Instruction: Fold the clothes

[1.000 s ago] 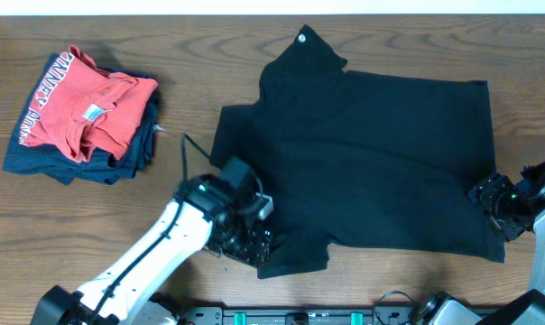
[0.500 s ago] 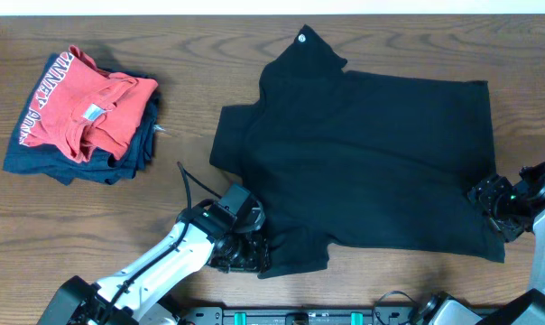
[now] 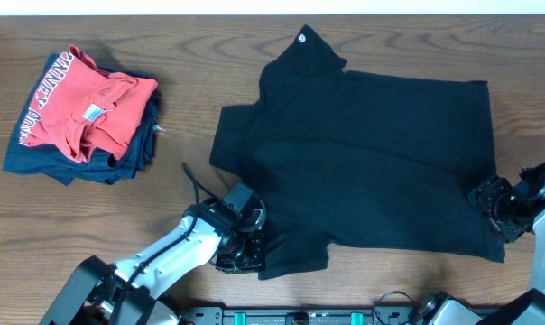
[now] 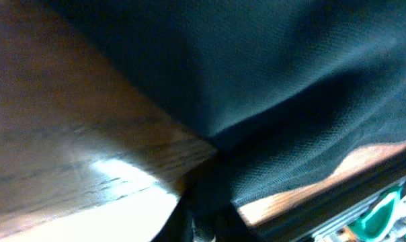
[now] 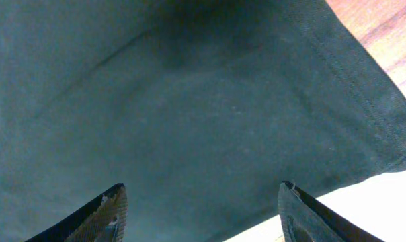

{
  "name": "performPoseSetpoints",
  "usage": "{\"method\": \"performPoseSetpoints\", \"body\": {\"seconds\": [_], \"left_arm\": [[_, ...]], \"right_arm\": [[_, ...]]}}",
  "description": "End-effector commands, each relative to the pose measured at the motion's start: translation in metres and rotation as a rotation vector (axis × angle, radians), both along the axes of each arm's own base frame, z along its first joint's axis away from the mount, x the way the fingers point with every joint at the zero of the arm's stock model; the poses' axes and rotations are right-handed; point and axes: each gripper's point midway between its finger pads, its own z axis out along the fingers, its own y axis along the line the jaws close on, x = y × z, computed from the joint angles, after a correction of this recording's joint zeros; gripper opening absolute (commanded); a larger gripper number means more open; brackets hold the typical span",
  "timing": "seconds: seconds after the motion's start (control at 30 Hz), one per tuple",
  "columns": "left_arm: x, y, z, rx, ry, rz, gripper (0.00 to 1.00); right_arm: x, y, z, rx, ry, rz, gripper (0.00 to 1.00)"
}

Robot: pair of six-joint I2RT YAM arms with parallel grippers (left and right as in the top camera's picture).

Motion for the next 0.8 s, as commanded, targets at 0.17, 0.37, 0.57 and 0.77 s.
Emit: {"method": "performPoseSetpoints", "body": {"seconds": [0.17,0.37,0.57,0.77], "left_arm": [[0.032,-0.002,0.038,-0.062,-0.068,0.017,0.06],[0.048,-0.006,0.07,-0.123,-0.182,0.01,0.06],[0.046,-0.006,0.073,-0.127,-0.189,0.009,0.06],[0.046,-0.004,0.072,-0.119,-0.192,0.004,0.06]], "right_arm": [[-0.041,-0.022,-0.03,-0.126,0.176,-0.148,0.78],[-0.086,-0.043,-0.06,-0.192,0.285,-0.363,0.75],[-0.106,-0.047,-0.085,-0.189,0.28,-0.455,0.59],[-0.1,-0.051,-0.096,-0.212,0.214,-0.446,0.36]]}}
